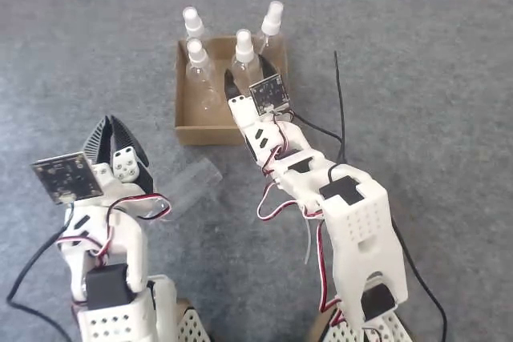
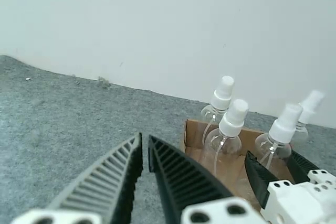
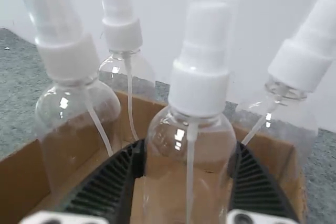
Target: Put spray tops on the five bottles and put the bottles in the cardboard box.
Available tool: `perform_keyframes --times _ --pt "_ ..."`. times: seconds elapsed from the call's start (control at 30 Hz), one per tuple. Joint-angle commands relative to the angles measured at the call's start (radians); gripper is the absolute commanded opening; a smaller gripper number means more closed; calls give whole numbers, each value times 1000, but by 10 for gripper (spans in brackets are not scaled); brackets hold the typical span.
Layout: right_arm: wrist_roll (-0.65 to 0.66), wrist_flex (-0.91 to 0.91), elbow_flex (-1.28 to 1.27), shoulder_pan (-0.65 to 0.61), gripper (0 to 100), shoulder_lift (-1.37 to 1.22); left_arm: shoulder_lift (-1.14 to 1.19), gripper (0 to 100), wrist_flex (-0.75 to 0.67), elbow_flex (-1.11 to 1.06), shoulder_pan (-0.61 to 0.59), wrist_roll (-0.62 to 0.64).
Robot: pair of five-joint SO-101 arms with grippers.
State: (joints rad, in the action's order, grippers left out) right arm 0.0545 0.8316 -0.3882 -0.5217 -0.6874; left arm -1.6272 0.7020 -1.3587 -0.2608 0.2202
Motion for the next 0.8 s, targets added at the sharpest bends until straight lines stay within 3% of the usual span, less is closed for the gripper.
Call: perform_keyframes --times 0.0,0.17,0.77 --pt "-2 -25 -11 2 206 58 -14 13 -32 13 -8 3" --pt "44 -22 -37 1 206 74 -14 13 -32 13 -8 3" --pt "15 -35 -137 -4 210 165 -14 13 -32 13 -9 3"
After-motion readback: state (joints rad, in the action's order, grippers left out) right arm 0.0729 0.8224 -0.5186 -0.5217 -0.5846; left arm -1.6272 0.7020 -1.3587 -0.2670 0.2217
